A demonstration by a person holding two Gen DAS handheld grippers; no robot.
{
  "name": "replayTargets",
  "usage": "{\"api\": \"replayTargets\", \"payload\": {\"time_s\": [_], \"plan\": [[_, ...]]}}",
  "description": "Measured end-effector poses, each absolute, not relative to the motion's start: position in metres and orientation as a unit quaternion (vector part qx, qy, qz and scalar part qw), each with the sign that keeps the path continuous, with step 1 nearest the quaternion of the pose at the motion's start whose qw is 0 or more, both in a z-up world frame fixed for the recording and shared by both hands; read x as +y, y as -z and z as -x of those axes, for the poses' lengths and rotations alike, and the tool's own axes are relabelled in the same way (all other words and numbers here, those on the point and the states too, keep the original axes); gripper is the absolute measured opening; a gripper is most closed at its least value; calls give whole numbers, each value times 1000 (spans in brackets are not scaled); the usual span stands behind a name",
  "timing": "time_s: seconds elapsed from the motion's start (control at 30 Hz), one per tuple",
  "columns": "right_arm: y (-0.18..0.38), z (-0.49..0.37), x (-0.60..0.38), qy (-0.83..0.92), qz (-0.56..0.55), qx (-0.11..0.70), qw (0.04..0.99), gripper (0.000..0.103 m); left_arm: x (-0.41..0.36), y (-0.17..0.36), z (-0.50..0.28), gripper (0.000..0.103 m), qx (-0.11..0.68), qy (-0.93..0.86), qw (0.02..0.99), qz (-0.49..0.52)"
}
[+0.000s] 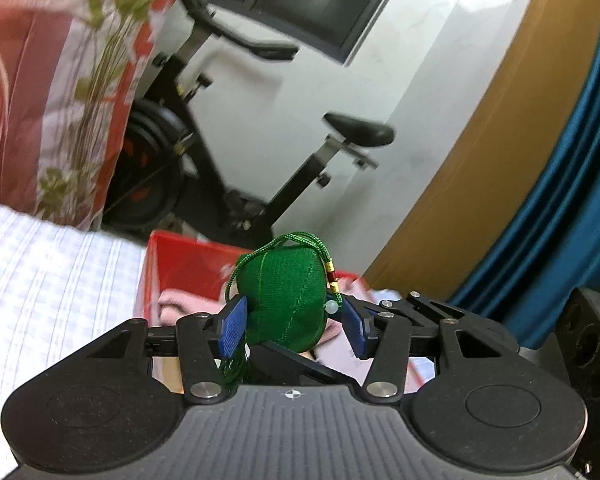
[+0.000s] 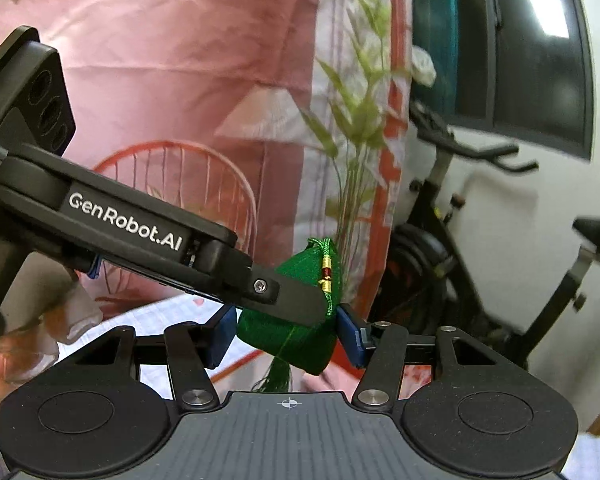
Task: Organize soft objects
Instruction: 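Carry the green pouch into the red box and open both grippers, then lower both grippers to the white plastic bag and close the right gripper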
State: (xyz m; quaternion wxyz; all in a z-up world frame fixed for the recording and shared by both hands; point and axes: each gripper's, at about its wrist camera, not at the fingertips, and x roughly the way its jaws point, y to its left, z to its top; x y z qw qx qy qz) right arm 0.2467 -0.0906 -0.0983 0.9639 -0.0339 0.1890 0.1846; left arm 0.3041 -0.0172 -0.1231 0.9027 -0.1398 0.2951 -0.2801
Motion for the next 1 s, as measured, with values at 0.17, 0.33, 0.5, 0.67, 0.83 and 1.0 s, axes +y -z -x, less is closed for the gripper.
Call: {"api": "replayTargets", "payload": {"time_s": [0.17, 0.33, 0.5, 0.67, 0.83, 1.0], "plan": [[129, -259, -88, -184, 24, 233, 955, 53, -16, 144, -317, 55, 324, 265, 900, 122], [148, -258, -92, -166, 33, 255, 952, 64, -10, 146, -312, 63, 317, 232, 914, 98], [154, -237, -114, -141, 7, 253, 957, 64, -7, 139, -287, 63, 295, 216, 928, 73], [155, -194, -138, -120, -17, 233, 965, 64, -2, 135, -249, 63, 282, 211, 933, 69], [155, -152, -156, -106, -36, 217, 970, 64, -1, 145, -218, 63, 292, 213, 929, 77], [168, -112, -164, -92, -55, 216, 970, 64, 0, 170, -197, 63, 323, 219, 916, 95]]}}
